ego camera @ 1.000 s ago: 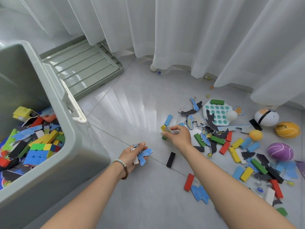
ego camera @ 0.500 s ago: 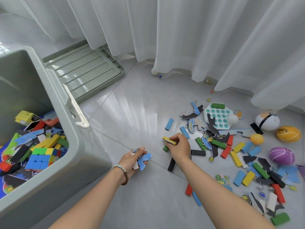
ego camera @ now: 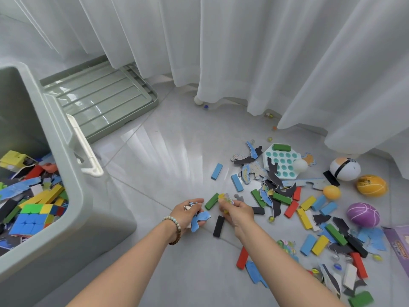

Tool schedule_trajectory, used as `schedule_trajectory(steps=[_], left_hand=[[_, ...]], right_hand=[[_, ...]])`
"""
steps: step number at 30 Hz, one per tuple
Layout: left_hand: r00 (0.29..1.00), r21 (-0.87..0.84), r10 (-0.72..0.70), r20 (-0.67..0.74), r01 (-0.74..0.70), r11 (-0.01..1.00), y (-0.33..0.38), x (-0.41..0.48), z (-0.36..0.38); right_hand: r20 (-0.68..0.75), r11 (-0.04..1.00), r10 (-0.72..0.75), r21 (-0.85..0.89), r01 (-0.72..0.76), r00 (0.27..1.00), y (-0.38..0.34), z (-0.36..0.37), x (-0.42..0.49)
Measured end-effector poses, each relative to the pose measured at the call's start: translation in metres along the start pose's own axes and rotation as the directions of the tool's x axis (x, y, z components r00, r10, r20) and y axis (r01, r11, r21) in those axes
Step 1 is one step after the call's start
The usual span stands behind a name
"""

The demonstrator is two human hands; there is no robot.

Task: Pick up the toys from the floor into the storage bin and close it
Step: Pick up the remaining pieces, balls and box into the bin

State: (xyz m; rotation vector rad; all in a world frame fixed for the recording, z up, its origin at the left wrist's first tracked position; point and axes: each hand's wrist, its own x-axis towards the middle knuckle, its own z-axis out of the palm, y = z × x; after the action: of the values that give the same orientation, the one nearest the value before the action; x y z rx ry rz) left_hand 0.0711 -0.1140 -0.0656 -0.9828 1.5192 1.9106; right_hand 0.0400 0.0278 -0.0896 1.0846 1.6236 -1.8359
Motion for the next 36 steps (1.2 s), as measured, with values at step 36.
schedule_trajectory(steps=[36], left_hand=[[0.900, 0.078, 0.328, -0.286, -0.320, 0.944, 0.123, -0.262, -0.266]], right_hand=[[0.661, 0.967, 0.009, -0.196, 0.162, 0.751, -0.061, 0.234, -0.298]])
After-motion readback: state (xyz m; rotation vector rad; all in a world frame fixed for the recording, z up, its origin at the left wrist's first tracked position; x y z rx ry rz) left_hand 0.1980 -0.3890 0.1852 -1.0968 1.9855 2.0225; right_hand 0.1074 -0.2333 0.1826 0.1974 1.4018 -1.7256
